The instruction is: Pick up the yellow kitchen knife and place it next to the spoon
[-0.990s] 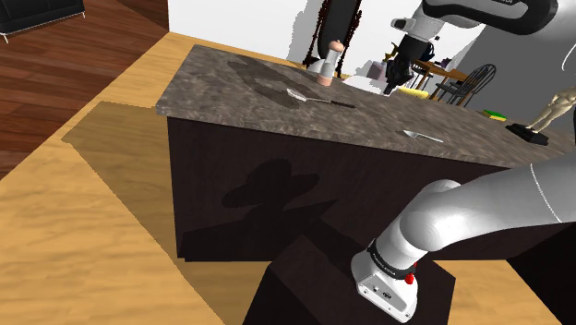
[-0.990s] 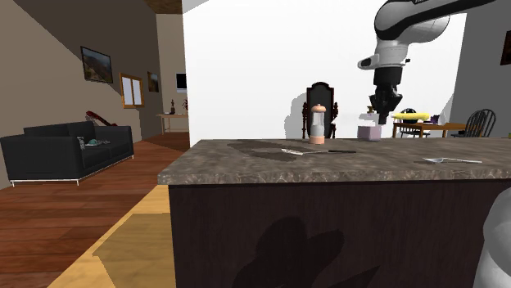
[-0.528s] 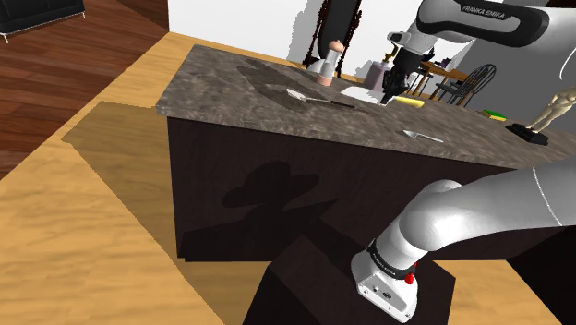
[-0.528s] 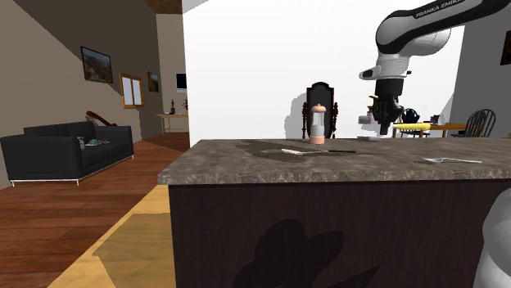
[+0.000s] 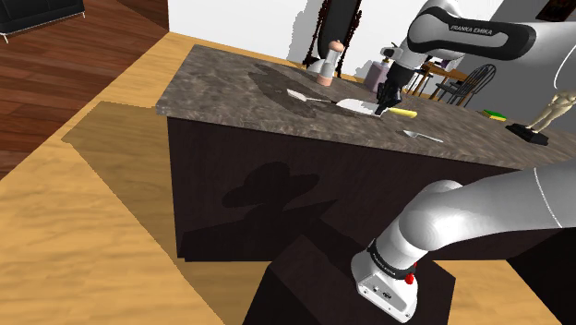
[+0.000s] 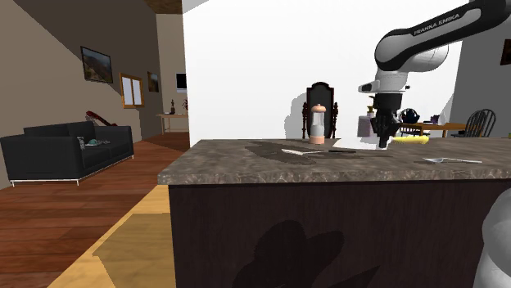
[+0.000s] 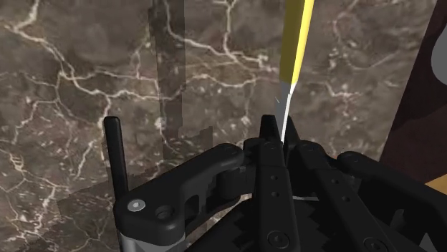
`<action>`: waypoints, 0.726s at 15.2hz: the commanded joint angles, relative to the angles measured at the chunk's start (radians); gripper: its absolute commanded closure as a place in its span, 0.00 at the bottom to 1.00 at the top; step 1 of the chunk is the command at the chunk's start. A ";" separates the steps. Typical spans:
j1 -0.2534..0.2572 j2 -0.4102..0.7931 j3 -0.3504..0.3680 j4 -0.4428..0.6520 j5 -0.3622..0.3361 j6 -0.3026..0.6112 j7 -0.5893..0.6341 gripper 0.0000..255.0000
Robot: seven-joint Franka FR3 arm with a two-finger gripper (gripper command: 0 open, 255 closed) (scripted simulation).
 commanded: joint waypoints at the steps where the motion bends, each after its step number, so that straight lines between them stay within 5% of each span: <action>1: -0.001 0.000 -0.003 -0.024 -0.003 0.024 0.002 1.00; 11: -0.004 0.000 -0.011 -0.068 -0.009 0.068 0.004 1.00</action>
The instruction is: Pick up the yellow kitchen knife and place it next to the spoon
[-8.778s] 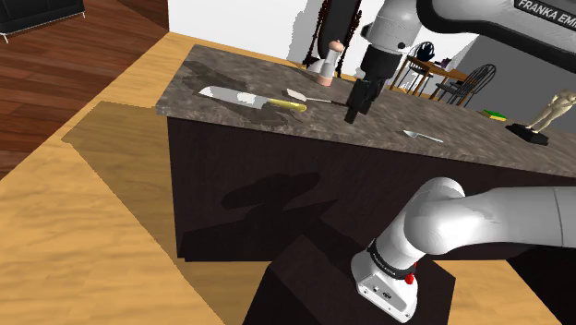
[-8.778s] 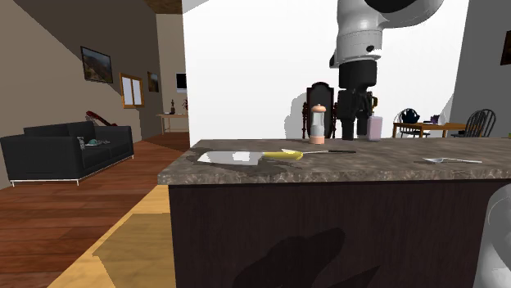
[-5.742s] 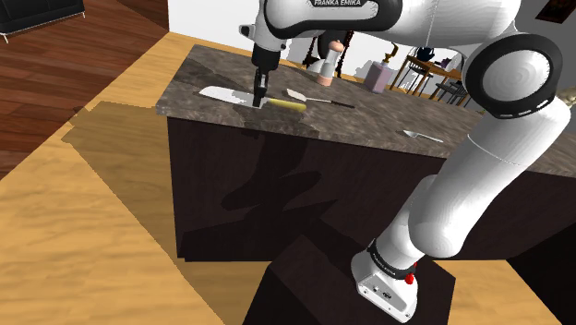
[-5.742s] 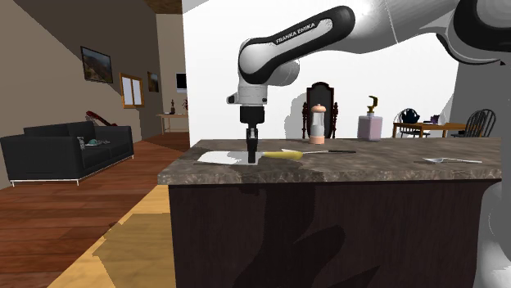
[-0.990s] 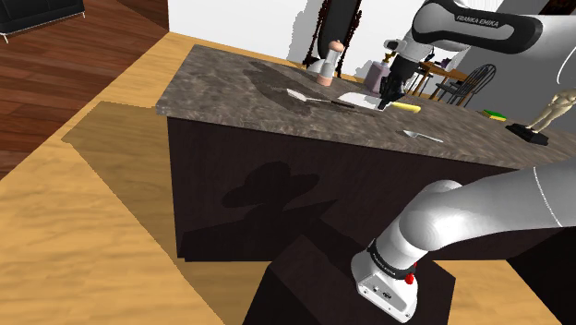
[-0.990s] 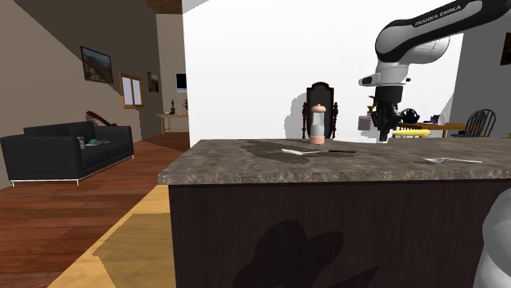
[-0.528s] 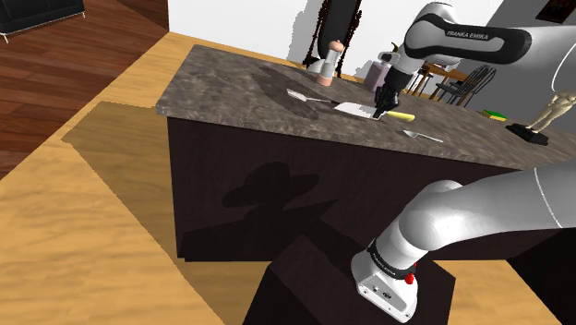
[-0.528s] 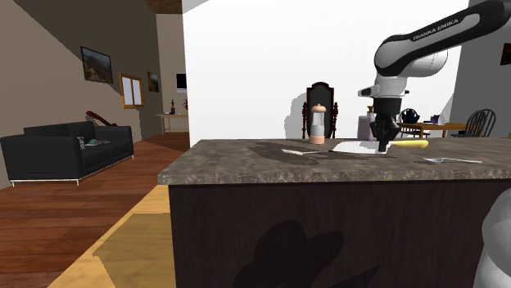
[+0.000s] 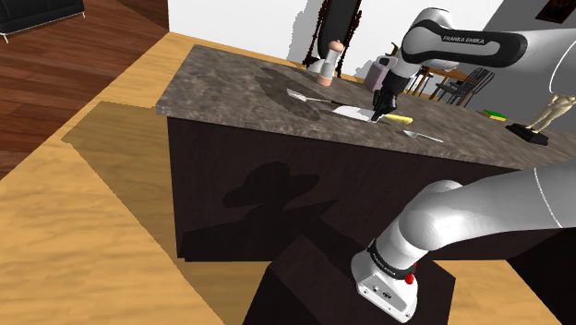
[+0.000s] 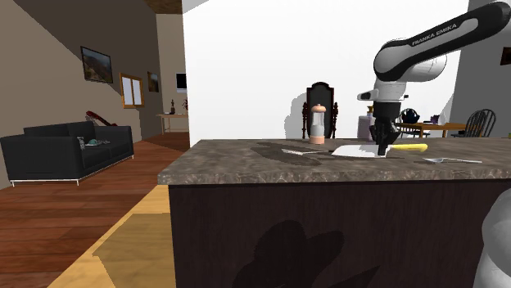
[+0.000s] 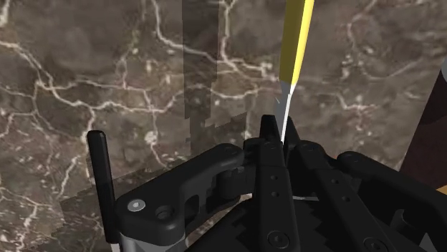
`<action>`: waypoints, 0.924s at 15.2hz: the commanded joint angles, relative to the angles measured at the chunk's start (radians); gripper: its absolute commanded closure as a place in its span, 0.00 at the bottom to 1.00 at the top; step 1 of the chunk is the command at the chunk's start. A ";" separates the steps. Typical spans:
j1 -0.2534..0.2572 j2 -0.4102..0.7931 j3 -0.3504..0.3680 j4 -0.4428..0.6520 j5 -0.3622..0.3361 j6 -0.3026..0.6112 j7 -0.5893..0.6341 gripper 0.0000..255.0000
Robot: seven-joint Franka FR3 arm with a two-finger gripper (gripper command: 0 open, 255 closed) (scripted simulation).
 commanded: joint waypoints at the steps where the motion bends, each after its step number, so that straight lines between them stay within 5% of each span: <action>1: 0.000 0.000 0.000 0.000 0.000 0.000 0.000 1.00; 2: 0.000 0.000 0.000 0.000 0.000 0.000 0.000 0.00; 7: 0.000 0.000 0.000 0.000 0.000 0.000 0.000 0.00; 11: 0.008 0.004 0.021 0.128 0.017 -0.125 -0.006 0.00; 14: 0.008 0.004 0.021 0.128 0.017 -0.125 -0.006 0.00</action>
